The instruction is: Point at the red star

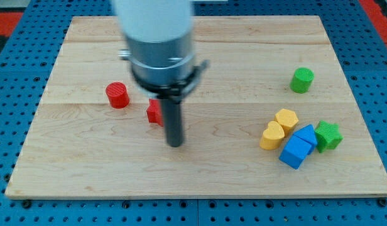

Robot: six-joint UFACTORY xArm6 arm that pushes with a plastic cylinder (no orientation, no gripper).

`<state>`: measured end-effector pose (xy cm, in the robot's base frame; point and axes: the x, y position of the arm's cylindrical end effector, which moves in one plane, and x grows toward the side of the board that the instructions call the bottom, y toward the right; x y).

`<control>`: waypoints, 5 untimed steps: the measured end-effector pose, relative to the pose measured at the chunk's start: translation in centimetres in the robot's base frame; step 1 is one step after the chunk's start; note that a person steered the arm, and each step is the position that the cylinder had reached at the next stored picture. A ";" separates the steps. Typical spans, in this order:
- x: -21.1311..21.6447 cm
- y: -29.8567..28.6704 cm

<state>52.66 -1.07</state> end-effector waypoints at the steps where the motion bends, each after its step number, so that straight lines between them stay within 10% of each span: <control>1: -0.3 1.8; 5: -4.3 -1.0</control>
